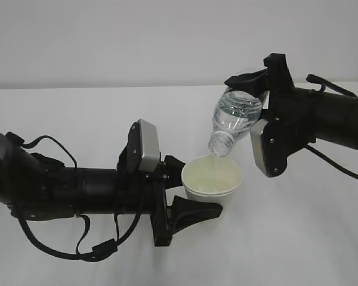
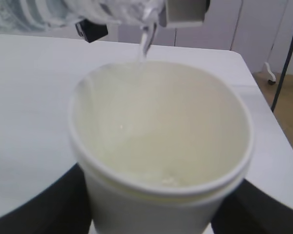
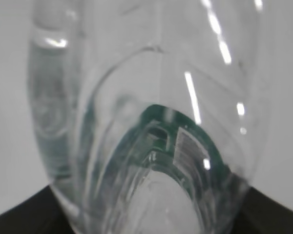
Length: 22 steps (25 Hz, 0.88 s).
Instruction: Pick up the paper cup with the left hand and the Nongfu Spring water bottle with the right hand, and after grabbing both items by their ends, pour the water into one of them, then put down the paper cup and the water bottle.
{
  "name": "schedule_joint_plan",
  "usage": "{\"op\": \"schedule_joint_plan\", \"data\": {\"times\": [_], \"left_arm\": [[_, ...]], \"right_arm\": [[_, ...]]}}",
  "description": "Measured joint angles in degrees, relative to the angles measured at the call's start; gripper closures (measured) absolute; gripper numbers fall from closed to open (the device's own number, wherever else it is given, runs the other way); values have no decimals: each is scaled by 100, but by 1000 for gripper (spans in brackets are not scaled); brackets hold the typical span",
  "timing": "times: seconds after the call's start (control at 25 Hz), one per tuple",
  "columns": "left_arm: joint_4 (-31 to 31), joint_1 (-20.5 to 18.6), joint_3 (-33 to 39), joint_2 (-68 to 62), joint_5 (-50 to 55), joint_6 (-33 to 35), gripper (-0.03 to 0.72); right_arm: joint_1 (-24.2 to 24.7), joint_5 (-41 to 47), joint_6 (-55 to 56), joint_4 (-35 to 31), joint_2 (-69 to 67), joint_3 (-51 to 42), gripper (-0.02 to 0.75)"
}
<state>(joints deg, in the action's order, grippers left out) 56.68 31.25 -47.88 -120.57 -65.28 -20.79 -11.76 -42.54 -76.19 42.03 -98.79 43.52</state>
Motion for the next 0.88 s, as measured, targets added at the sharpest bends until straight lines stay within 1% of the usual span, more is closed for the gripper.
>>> {"op": "schedule_joint_plan", "data": {"times": [0.88], "left_arm": [[36,0,0,0,2,-35,221]], "right_arm": [[0,0,-137,0,0,0,283]]}}
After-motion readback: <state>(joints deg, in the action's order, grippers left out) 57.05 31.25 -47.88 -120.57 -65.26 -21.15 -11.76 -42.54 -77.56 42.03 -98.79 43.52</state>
